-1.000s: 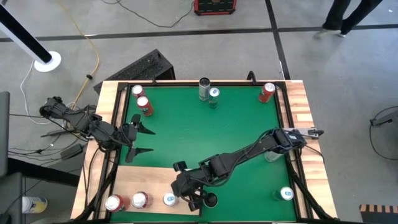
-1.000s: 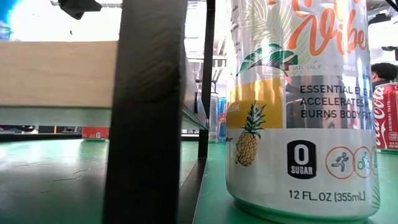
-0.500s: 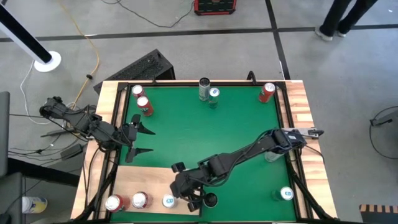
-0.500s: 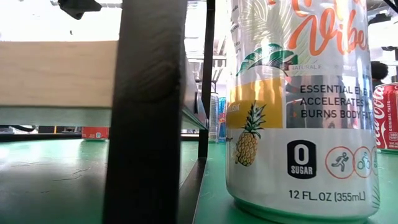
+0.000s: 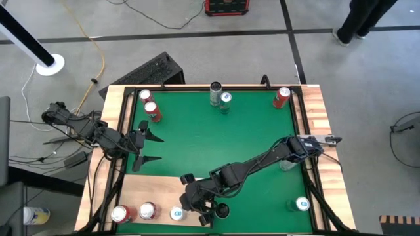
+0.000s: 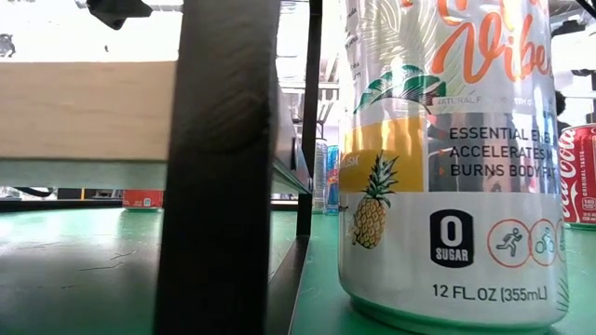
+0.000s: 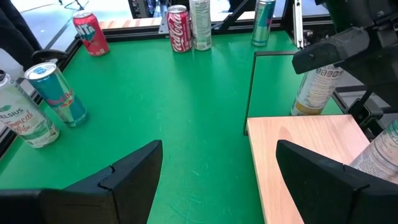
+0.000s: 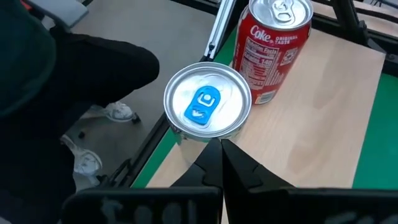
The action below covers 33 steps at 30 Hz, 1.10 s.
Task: Place canned beverage on shelf
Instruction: Put the middle blue soda can on the shelf
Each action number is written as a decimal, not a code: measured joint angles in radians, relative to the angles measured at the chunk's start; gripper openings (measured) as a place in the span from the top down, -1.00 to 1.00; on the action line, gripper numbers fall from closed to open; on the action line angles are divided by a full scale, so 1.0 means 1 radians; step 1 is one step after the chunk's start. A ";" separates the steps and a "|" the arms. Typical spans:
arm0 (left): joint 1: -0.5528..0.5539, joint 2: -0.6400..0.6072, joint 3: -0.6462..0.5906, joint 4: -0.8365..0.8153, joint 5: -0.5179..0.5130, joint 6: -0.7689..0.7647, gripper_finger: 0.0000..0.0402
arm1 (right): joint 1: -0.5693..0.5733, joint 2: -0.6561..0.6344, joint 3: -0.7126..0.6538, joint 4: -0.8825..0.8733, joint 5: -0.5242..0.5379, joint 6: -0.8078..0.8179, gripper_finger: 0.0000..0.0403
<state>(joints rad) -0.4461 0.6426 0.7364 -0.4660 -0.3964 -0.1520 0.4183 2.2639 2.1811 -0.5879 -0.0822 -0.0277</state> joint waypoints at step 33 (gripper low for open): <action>0.000 0.000 0.000 0.000 0.009 0.008 -0.49 | -0.013 0.000 0.000 -0.002 0.001 0.004 0.91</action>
<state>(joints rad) -0.4463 0.6426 0.7362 -0.4660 -0.3879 -0.1443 0.4057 2.2639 2.1811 -0.5897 -0.0809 -0.0240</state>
